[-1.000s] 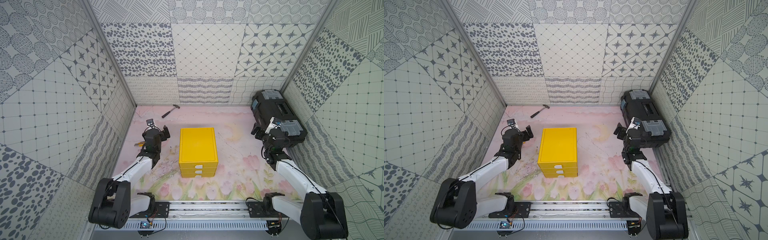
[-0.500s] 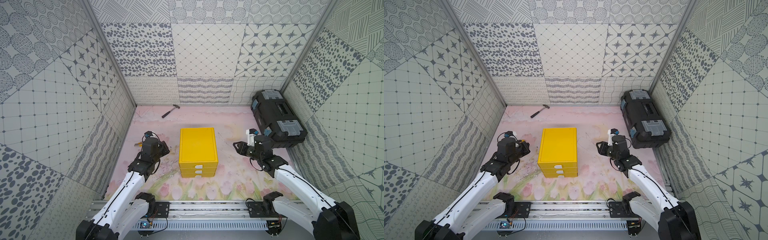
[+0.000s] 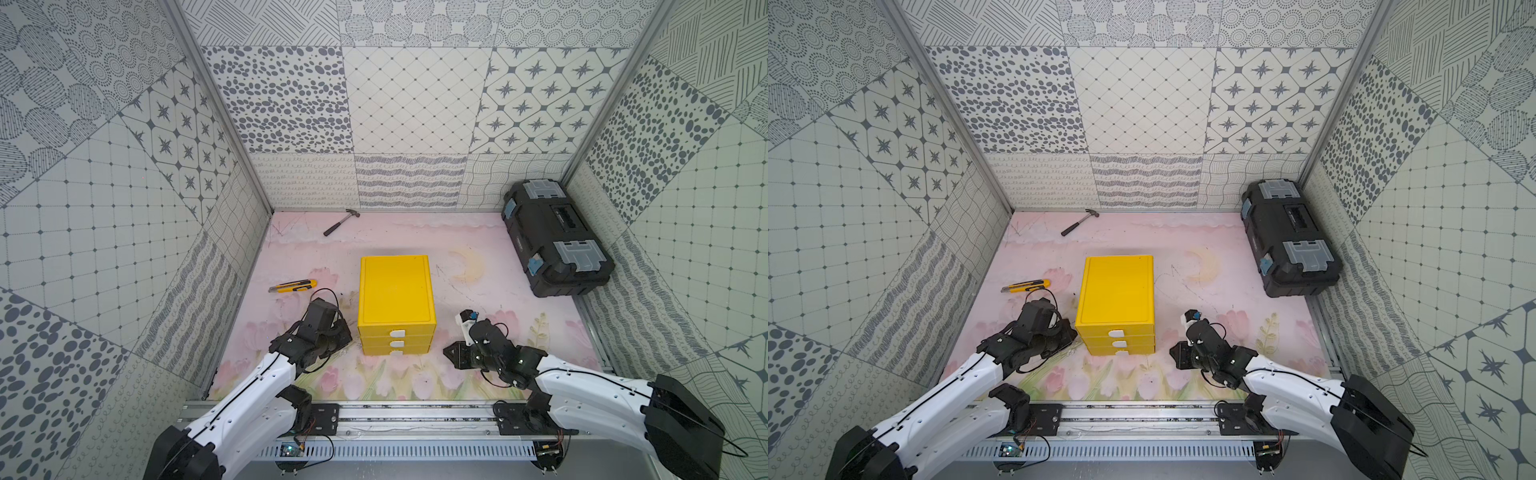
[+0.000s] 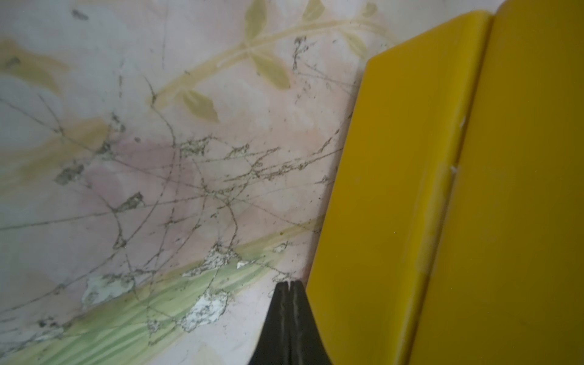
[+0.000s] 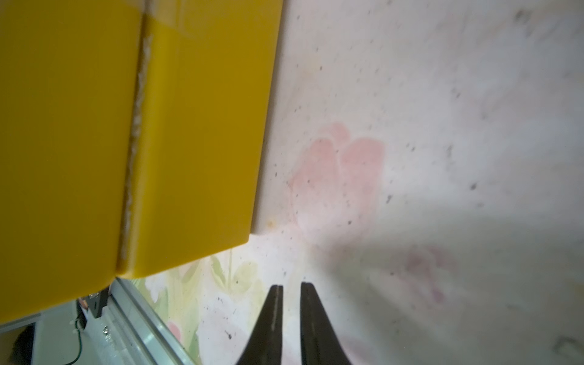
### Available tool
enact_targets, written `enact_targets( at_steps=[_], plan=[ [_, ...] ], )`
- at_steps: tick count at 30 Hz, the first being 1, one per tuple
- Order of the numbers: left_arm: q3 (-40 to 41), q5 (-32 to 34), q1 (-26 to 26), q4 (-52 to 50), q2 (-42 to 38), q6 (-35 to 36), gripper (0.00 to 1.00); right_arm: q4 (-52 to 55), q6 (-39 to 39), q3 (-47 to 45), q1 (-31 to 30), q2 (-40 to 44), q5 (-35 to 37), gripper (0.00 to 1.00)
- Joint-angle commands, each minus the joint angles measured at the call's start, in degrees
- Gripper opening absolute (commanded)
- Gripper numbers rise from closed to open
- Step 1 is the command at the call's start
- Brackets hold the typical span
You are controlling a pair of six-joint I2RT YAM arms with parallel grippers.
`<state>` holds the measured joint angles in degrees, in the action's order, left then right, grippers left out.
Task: Take the seed bags out of the drawer
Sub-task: Move the storage box to the center of the board.
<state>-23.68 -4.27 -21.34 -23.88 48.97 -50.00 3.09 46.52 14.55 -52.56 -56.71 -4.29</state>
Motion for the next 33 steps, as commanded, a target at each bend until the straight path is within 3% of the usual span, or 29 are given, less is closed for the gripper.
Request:
enact_targets(
  at_steps=[1, 5, 12, 16, 19, 25, 33],
  plan=[
    [2.28, -3.39, -2.47, -4.77, -2.59, -5.5, 0.08, -8.1, 2.2, -1.11, -5.49, 0.8, 5.23, 0.32],
    [4.74, -2.14, -6.52, -9.23, -8.0, -9.22, 0.35, -8.08, 1.09, -1.4, -11.87, 0.63, 11.92, 0.52],
    [8.05, -1.15, -9.41, -19.01, -20.64, -12.15, 0.39, -10.83, -1.55, -0.49, -14.29, -1.89, 15.22, 0.67],
    [8.96, -1.84, -9.81, -18.31, -26.41, -11.8, 0.43, -12.44, -2.75, 0.75, -14.33, -3.23, 16.72, 0.72],
    [8.6, -2.35, -10.27, -15.55, -28.52, -9.39, 0.52, -12.42, -4.02, 2.37, -14.35, -4.16, 17.28, 0.73],
    [7.63, -3.75, -10.35, -8.46, -26.58, -6.31, 0.54, -11.94, -5.06, 5.09, -14.25, -5.17, 19.46, 0.75],
    [4.37, -5.69, -10.47, 6.45, -16.46, -3.16, 0.54, -10.59, -6.06, 7.36, -13.59, -5.02, 20.73, 0.72]
  ],
)
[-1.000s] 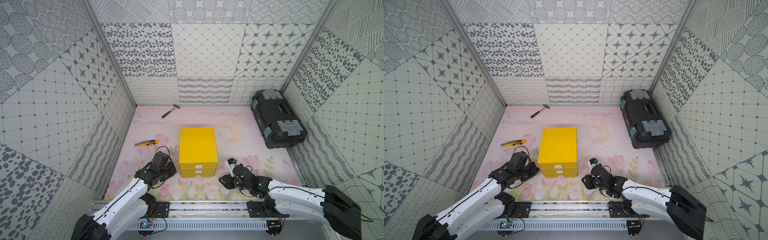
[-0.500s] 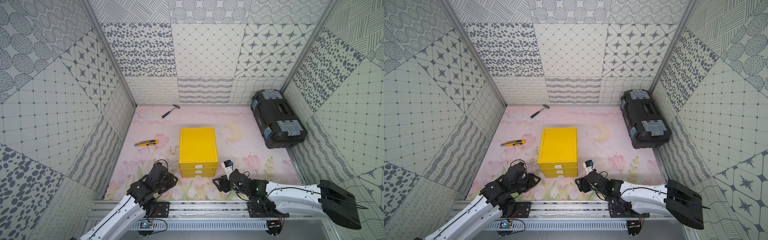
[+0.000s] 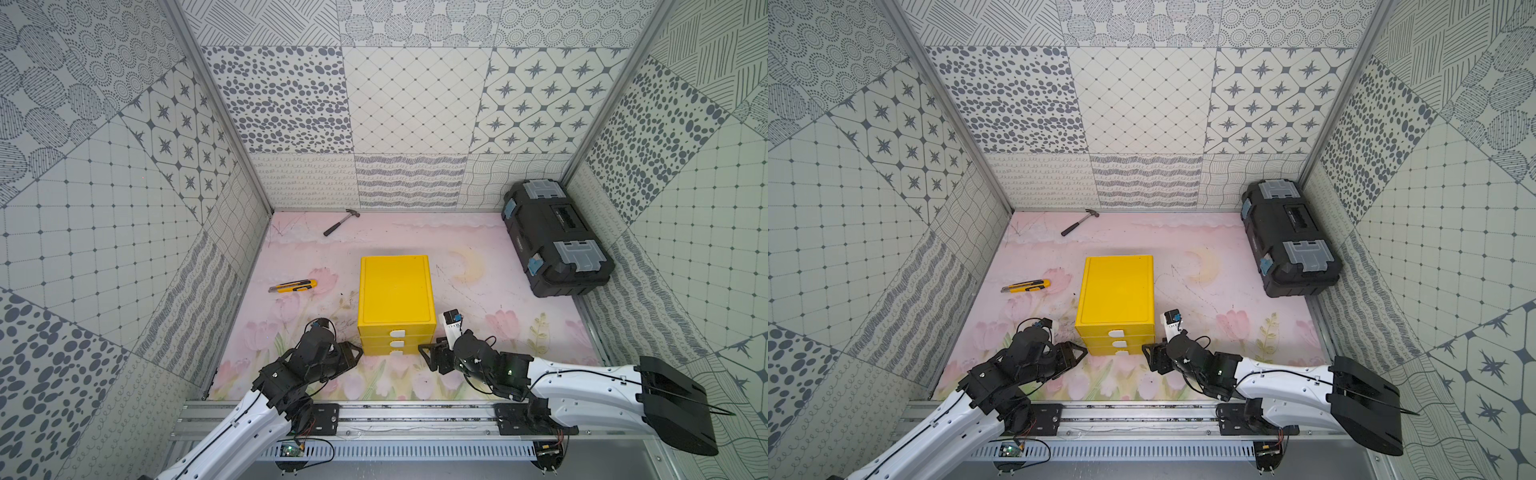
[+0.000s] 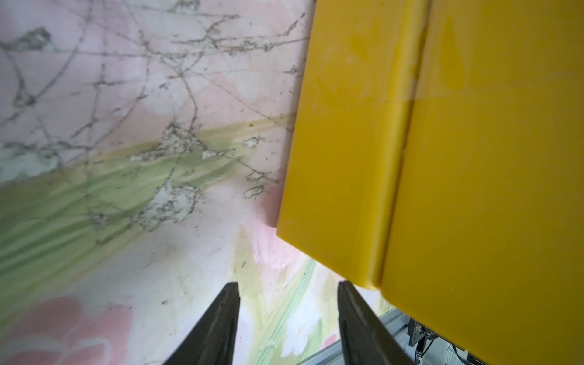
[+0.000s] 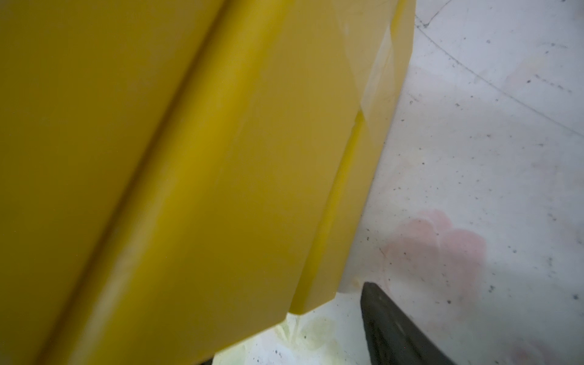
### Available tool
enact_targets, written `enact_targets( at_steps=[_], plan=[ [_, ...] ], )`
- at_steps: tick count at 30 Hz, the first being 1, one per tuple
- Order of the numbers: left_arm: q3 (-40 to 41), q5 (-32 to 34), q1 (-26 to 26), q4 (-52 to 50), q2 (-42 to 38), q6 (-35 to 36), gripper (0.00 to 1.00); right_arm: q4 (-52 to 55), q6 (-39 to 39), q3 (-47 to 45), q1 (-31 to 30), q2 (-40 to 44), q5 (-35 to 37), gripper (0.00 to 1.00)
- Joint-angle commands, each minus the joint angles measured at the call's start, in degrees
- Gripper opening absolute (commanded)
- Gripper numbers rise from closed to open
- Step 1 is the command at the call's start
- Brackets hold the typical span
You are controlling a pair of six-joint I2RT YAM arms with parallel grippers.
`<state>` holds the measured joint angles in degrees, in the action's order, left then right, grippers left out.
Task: Take the seed bags out of the drawer
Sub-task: Move the storage box to the center of the board.
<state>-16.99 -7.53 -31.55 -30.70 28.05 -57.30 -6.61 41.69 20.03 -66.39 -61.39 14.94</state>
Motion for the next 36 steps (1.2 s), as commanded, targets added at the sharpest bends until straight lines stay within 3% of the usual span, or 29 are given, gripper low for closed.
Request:
enact_targets(
  at_steps=[1, 11, 18, 27, 32, 36],
  plan=[
    [-2.72, -3.02, -0.26, 14.99, 6.03, 4.52, 0.53, -0.89, -1.36, 2.0, 0.41, -0.29, 1.41, 0.71],
    [-6.78, -4.59, -0.32, 25.1, 17.22, 6.45, 0.5, -0.62, -2.24, 3.16, 7.69, -0.06, -3.24, 0.59],
    [-10.12, -4.82, -0.19, 27.95, 24.04, 7.56, 0.5, -3.53, -3.53, 4.73, 17.9, -3.11, -10.27, 0.58],
    [-12.83, -1.45, 0.16, 22.26, 21.94, 11.57, 0.45, -4.55, -5.93, 10.64, 27.06, -11.82, -16.35, 0.57],
    [-16.81, 0.29, 4.6, 14.64, 20.58, 14.31, 0.41, -2.78, -5.77, 16.47, 31.1, -17.33, -17.87, 0.57],
    [-19.46, 0.18, 11.88, 10.14, 20.76, 14.77, 0.39, -1.44, -5.91, 21.13, 35.12, -21.95, -20.31, 0.57]
  ],
)
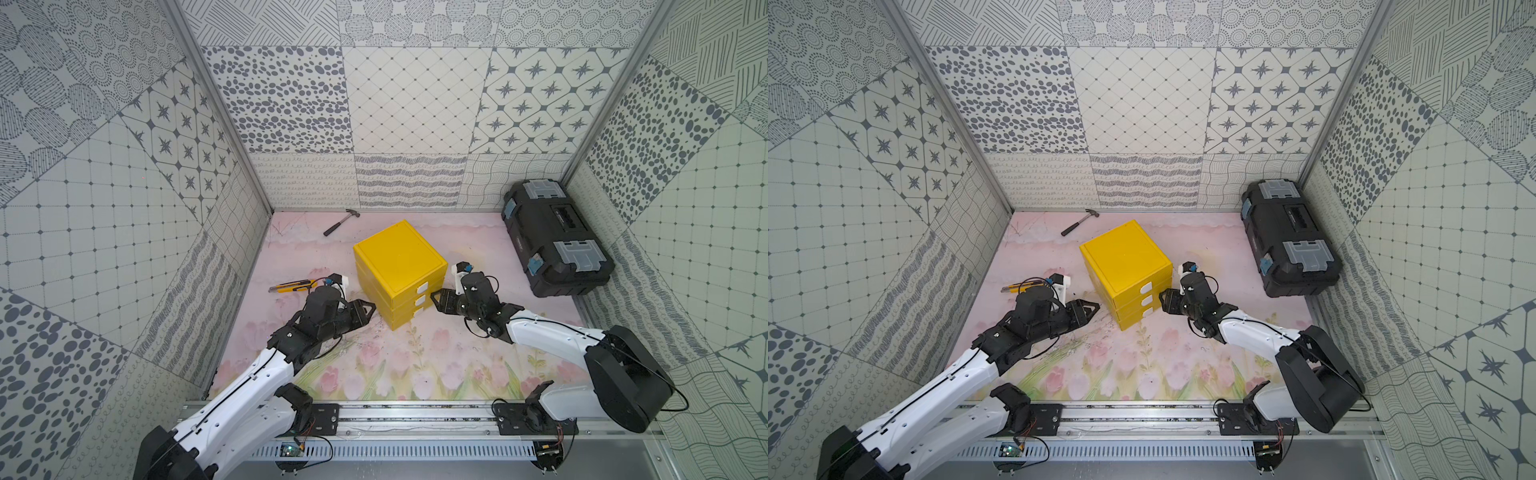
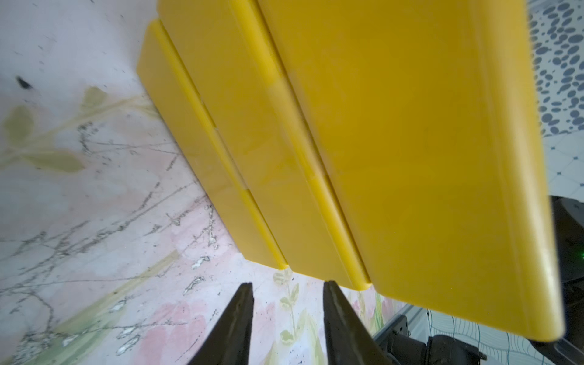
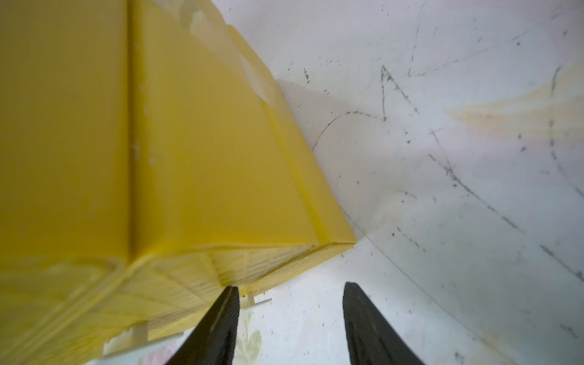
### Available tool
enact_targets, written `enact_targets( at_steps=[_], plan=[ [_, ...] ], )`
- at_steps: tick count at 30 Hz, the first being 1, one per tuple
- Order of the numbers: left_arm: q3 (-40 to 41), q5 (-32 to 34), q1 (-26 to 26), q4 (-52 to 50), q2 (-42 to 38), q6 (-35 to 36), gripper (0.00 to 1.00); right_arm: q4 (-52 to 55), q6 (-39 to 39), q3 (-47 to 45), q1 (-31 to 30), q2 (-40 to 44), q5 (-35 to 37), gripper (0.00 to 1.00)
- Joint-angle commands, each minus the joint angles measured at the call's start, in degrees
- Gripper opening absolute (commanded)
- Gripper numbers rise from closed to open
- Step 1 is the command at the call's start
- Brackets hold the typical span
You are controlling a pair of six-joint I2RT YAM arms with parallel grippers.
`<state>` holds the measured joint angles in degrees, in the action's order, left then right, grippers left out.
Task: Take the seed bags out of the drawer
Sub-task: Move the storage box to the center of the board.
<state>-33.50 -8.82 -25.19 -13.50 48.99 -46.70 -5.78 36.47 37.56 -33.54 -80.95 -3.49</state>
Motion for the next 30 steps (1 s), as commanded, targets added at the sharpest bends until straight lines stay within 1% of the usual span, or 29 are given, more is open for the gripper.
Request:
enact_targets(
  at_steps=[1, 4, 7, 11, 16, 22, 25, 30],
  plan=[
    [-3.79, 1.57, 6.81, -7.48, -0.07, 4.48, 0.39, -1.97, -0.79, 4.81, 3.0, -3.47, -2.4, 0.57],
    [-6.93, 2.23, 10.82, -8.36, 1.98, 5.95, 0.37, -1.17, -1.43, 9.68, 5.2, -7.69, -4.49, 0.57],
    [-10.27, 2.07, 14.77, -8.18, 5.73, 6.33, 0.36, -0.12, -2.16, 15.52, 6.15, -12.64, -6.51, 0.57],
    [-14.0, -1.12, 20.62, -5.73, 13.85, 5.46, 0.33, 1.51, -2.52, 23.2, 6.12, -18.67, -8.64, 0.58],
    [-16.49, -2.81, 24.88, 1.17, 24.56, 2.6, 0.3, 2.83, -1.88, 29.82, 6.12, -23.79, -10.41, 0.58],
    [-20.35, -2.66, 25.65, 6.58, 35.06, 0.33, 0.29, 5.1, -1.58, 36.52, 5.84, -29.21, -12.75, 0.6],
    [-21.69, -2.4, 25.7, 8.11, 37.88, -0.48, 0.29, 6.13, -1.27, 39.3, 5.38, -31.62, -13.97, 0.6],
    [-21.75, -5.75, 25.67, 10.67, 39.75, -0.17, 0.29, 6.24, -0.78, 41.03, 4.5, -33.21, -14.34, 0.6]
  ],
)
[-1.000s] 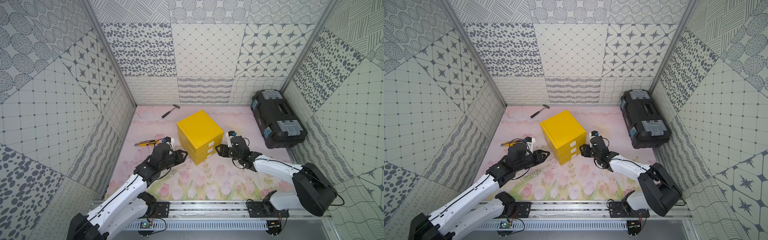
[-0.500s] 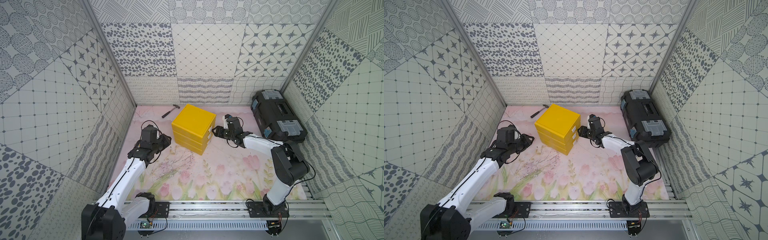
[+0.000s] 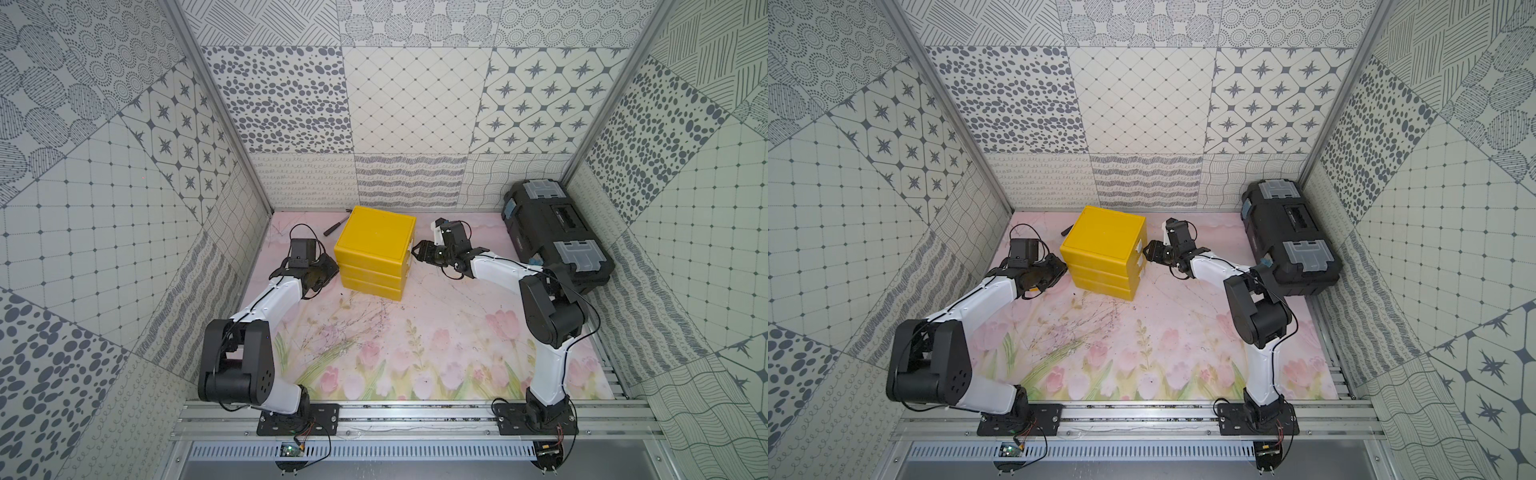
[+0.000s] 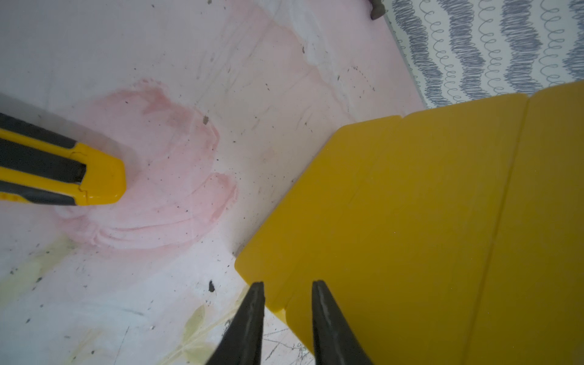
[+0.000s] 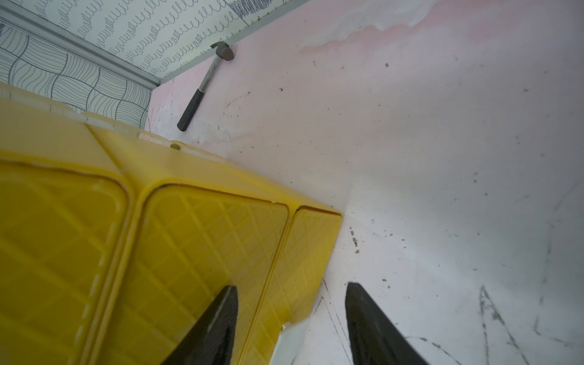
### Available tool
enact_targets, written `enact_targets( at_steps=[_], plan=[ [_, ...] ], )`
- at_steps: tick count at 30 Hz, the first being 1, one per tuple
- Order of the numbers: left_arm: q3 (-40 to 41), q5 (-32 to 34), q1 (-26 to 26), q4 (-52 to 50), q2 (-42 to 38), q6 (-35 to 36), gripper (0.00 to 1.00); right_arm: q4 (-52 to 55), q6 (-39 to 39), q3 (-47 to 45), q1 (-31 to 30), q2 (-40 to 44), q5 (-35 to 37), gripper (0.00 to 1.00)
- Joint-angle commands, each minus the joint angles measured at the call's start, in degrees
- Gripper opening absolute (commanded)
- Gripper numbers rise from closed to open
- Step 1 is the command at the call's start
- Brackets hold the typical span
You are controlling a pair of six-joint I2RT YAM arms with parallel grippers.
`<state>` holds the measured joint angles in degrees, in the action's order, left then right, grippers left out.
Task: Take the seed bags out of the drawer
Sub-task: Move the storage box to the center of the board.
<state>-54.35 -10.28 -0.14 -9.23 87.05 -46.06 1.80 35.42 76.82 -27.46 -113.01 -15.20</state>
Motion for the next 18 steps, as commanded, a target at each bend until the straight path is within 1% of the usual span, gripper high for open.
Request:
enact_targets(
  at_steps=[1, 4, 9, 14, 18],
  plan=[
    [-0.09, -5.11, 0.63, 7.35, 1.51, -0.8, 0.29, -1.32, 0.23, 1.84, -1.79, -1.24, -2.46, 0.6],
    [1.95, -7.1, 0.45, 9.24, 0.85, -0.96, 0.29, -1.02, 0.21, 1.48, -1.8, -0.69, -1.54, 0.6],
    [2.58, -11.34, 0.2, 10.85, 1.63, -0.32, 0.3, 0.76, -1.19, -1.07, -0.74, 2.72, 1.42, 0.62],
    [2.01, -12.53, -1.86, 11.24, 2.43, -0.02, 0.32, 0.83, -1.53, -5.88, 1.64, 7.42, 2.52, 0.63],
    [2.1, -12.05, -4.04, 10.5, 1.98, 0.07, 0.32, 1.16, -2.11, -8.93, 3.73, 10.87, 3.3, 0.64]
  ],
)
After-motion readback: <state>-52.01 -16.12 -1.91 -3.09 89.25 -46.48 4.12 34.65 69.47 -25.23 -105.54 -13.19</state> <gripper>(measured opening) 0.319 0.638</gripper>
